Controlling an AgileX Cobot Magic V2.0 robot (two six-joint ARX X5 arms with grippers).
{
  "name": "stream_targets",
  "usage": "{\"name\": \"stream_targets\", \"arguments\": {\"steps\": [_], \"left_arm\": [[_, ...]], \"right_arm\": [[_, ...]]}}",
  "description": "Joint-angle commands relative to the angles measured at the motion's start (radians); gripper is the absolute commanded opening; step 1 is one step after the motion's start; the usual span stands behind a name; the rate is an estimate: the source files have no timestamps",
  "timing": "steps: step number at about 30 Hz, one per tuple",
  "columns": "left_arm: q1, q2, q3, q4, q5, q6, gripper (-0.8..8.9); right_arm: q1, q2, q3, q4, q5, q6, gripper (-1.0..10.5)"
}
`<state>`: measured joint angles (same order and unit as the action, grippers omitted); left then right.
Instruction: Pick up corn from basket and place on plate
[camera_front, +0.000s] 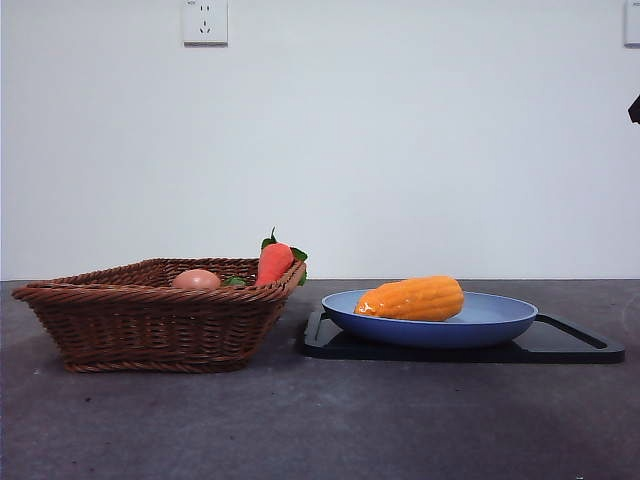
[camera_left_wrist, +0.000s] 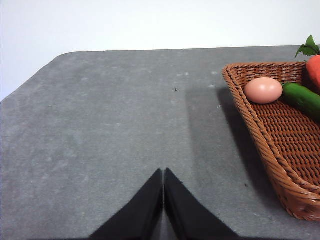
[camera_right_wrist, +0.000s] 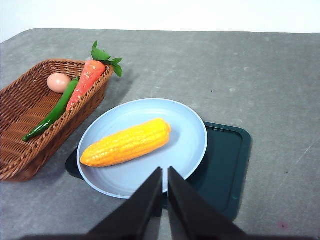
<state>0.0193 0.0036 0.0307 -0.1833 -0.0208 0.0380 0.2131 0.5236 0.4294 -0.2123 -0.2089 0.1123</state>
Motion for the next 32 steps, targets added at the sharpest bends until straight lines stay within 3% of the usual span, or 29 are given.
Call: {"name": "stream_targets", "arguments": {"steps": [1,15,19,22,32], "left_arm": [[0.002,-0.001,-0.027,-0.004,0.001,-0.005,0.08],[0.002,-0.001,-0.027,-0.004,0.001,-0.005,0.08],[0.002,-0.001,-0.027,-0.003,0.001,-0.005,0.08],[0.002,-0.001,-0.027,-0.004,0.001,-0.005,0.08],[0.002,-0.001,-0.027,-0.004,0.001,-0.005,0.08]], "right_arm": [[0.001,0.002,0.009,0.011,0.001,0.011,0.0],[0.001,0.001,0.009,0.01,0.001,0.011,0.0],[-0.008,-0.048,0.005,0.01,0.061,-0.084,0.0],[-0.045,-0.111,-0.025,0.011,0.125,-0.148,0.0],[-0.228,-0.375,-0.277,0.108,0.138,-0.112,0.0]]}}
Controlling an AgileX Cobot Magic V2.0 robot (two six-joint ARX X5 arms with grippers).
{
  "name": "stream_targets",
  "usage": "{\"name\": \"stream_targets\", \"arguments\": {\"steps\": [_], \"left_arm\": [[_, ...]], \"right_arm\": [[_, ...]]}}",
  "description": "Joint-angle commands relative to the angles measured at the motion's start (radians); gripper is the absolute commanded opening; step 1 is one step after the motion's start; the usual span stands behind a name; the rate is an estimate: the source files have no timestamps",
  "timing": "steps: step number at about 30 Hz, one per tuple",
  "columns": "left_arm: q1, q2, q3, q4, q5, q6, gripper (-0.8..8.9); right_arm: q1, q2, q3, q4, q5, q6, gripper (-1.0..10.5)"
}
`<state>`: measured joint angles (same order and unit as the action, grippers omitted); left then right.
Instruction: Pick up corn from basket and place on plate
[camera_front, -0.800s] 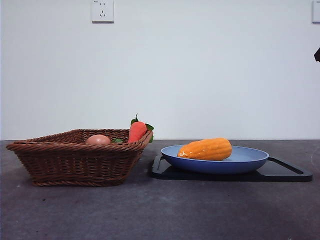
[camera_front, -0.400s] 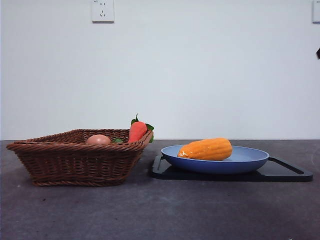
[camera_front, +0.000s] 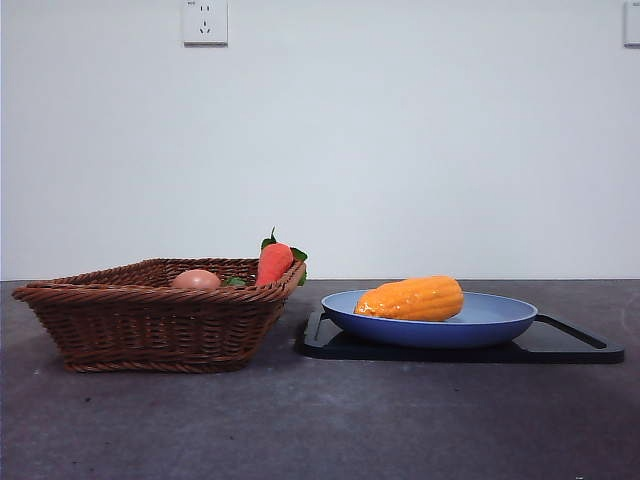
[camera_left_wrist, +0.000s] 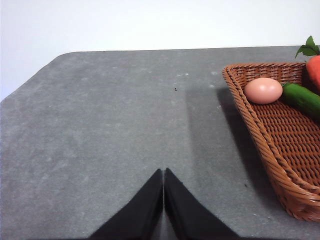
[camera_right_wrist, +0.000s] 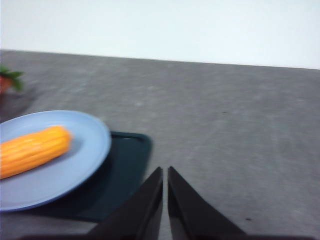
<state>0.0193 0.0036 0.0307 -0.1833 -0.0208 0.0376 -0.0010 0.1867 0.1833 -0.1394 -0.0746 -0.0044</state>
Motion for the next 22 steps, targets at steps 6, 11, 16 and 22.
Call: {"name": "stream_targets", "arguments": {"steps": [6,11,16,22], "left_arm": [[0.002,-0.001,-0.027,-0.004,0.001,-0.004,0.08],[0.002,-0.001,-0.027,-0.004,0.001,-0.004,0.08],[0.002,-0.001,-0.027,-0.004,0.001,-0.004,0.08],[0.002,-0.001,-0.027,-0.004,0.001,-0.004,0.08]], "right_arm": [[-0.042,-0.144,-0.12,0.038,0.005,0.019,0.0],[-0.043,-0.183,-0.174,0.022,0.005,0.025,0.0],[-0.043,-0.183,-0.174,-0.017,0.004,0.023,0.0],[-0.043,-0.183,-0.174,-0.017,0.004,0.023,0.0]]}}
